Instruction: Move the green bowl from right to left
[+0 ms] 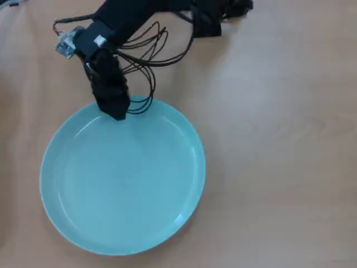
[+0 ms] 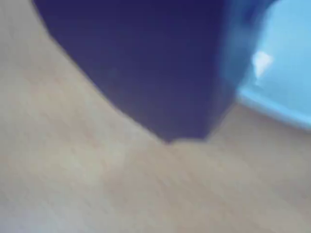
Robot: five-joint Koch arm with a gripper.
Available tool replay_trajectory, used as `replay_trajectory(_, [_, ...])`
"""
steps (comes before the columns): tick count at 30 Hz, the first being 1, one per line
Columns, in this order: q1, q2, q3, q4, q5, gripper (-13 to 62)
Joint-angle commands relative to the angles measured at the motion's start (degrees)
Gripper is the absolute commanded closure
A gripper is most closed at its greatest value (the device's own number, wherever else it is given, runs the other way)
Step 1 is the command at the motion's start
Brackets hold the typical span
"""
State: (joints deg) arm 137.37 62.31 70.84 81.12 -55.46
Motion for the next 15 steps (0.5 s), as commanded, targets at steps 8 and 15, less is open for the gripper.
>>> replay_trajectory(8, [0.0, -1.1, -6.5, -3.3, -0.6, 43.5])
replay_trajectory(15, [-1.0, -1.1, -6.7, -4.4, -0.4, 55.9])
